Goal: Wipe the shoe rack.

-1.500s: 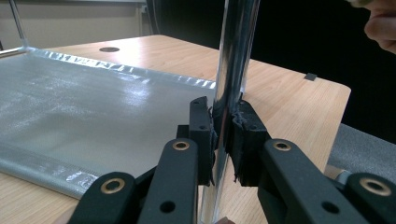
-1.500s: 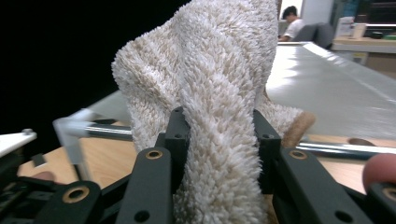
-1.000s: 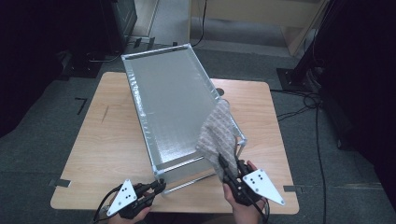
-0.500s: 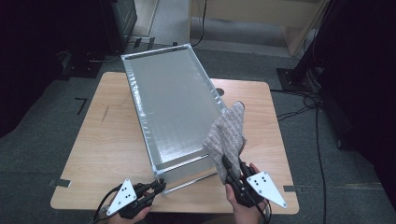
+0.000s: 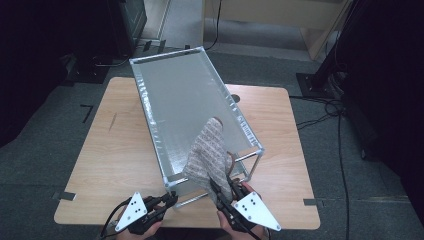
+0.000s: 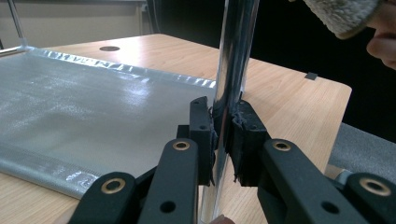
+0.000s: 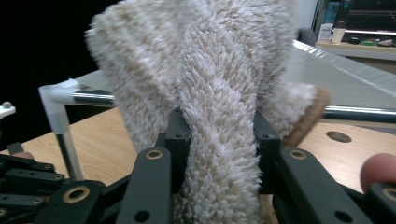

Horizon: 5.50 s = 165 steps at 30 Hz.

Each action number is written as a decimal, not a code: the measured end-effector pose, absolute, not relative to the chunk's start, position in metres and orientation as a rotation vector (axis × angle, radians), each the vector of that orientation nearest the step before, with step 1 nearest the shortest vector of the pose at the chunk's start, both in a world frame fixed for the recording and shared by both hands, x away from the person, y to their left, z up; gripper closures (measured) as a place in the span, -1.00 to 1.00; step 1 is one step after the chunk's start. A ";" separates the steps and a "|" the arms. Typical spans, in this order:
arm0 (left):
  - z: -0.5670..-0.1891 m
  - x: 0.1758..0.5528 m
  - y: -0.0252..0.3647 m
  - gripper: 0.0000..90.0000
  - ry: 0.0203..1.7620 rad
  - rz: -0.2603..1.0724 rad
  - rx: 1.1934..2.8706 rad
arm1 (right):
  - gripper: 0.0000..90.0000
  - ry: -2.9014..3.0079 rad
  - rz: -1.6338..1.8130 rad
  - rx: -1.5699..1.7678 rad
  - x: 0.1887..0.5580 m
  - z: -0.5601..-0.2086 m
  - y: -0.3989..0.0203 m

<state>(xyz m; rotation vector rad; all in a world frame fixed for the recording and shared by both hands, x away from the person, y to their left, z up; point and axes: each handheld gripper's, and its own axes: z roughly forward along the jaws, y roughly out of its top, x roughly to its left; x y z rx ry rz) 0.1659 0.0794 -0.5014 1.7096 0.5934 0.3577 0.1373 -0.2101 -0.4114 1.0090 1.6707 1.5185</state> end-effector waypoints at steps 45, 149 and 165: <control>-0.502 0.167 0.077 0.79 0.601 0.347 1.704 | 0.52 1.510 1.053 1.602 0.169 -0.486 -0.303; -0.485 0.167 0.090 0.77 0.578 0.317 1.653 | 0.53 1.733 1.019 1.473 0.188 -0.496 -0.250; -0.485 0.168 0.088 0.78 0.590 0.307 1.652 | 0.52 2.080 1.123 1.243 0.164 -0.513 -0.158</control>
